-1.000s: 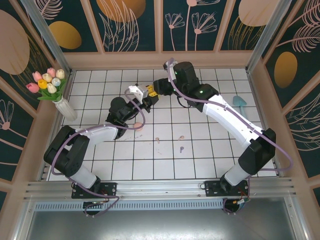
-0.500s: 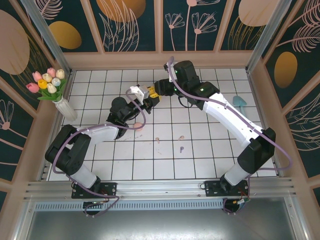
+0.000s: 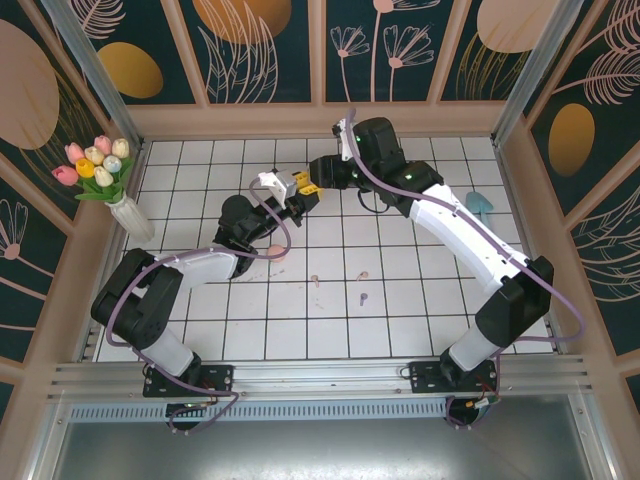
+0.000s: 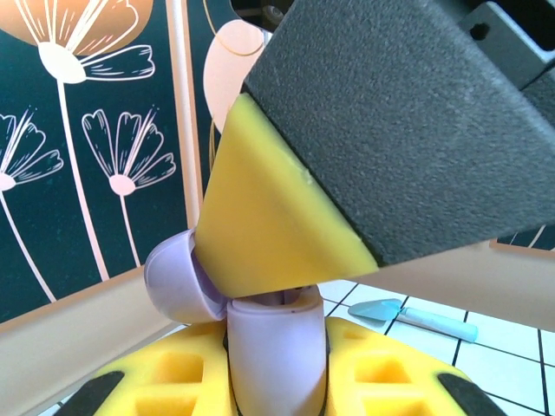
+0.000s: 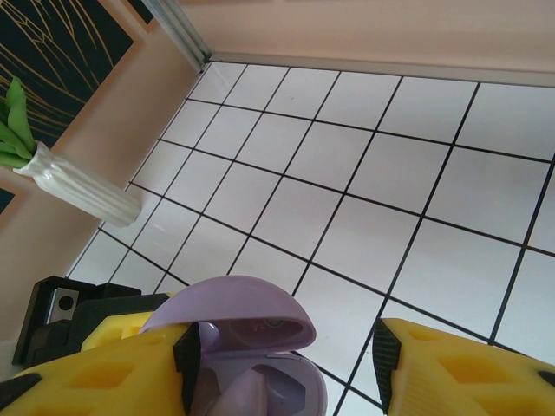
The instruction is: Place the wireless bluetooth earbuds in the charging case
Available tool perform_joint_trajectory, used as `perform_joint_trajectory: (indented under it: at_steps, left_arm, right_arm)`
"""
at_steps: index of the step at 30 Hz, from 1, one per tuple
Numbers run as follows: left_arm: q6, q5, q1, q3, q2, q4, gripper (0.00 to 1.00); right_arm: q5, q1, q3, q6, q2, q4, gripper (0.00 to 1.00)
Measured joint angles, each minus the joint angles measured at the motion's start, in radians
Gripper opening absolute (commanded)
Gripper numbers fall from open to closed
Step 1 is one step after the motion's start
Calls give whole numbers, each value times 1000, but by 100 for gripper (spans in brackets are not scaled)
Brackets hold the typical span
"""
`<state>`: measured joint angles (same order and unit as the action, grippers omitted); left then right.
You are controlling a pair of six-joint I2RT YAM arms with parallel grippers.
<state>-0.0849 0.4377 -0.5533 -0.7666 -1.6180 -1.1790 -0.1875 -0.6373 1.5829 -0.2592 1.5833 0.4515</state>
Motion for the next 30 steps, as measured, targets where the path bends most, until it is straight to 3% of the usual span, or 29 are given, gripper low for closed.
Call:
perform_joint_trajectory:
  at_steps: [15,30]
  left_arm:
    - [0,13,0,0,-8,-44,0]
    - [1,51,-11,0,-18,-37,0]
  right_arm:
    - [-152,56,-12,-76,-18,-26,58]
    - [-195,80,-14,-136,-61,-120,57]
